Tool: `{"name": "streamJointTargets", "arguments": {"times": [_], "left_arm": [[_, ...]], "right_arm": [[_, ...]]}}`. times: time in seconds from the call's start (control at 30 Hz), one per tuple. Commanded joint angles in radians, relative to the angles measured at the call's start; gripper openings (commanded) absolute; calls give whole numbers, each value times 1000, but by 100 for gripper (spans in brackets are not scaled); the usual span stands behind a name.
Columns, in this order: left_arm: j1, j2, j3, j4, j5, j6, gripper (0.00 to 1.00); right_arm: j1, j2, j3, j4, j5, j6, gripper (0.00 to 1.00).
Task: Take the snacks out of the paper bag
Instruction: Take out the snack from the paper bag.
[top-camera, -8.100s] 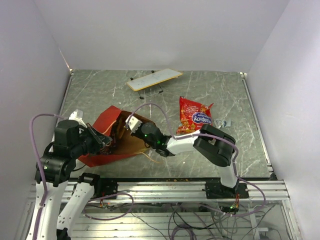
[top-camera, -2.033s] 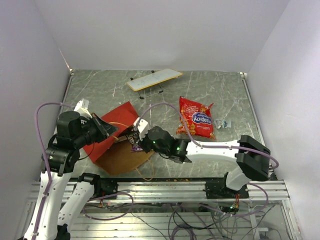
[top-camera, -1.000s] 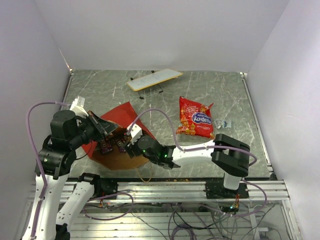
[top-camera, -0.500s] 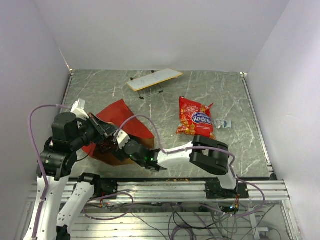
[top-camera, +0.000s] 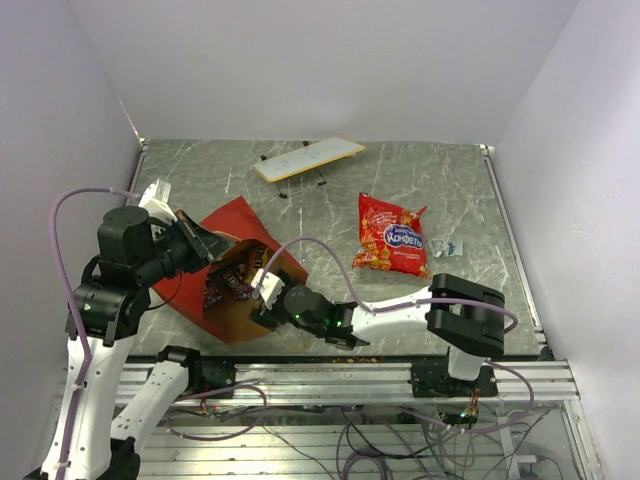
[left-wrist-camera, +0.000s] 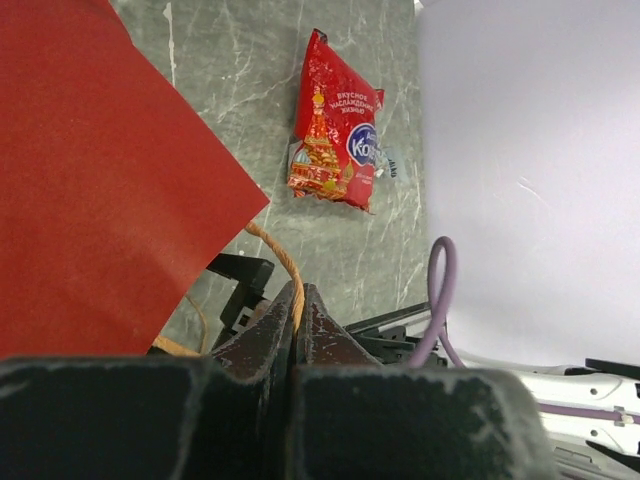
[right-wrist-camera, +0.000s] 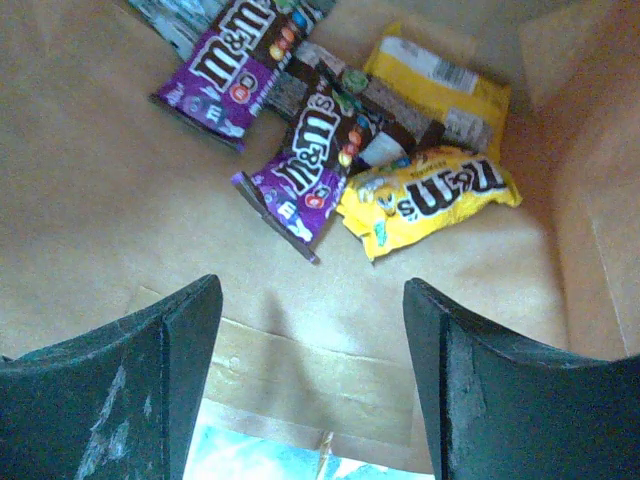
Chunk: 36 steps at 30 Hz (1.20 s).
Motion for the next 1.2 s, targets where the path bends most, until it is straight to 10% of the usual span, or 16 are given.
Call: {"name": "streamJointTargets", "arguments": {"times": [0.0, 0.83, 1.17], "left_arm": [[-3, -14, 14, 1, 22, 31, 7], [-3, 2, 50, -82, 22, 32, 7], [-3, 10, 63, -73, -31, 16, 7]], "right_arm": [[1, -19, -14, 77, -82, -58, 72], [-61, 505, 460, 192, 62, -102, 72], [-68, 472, 479, 67, -16, -33, 27]]}}
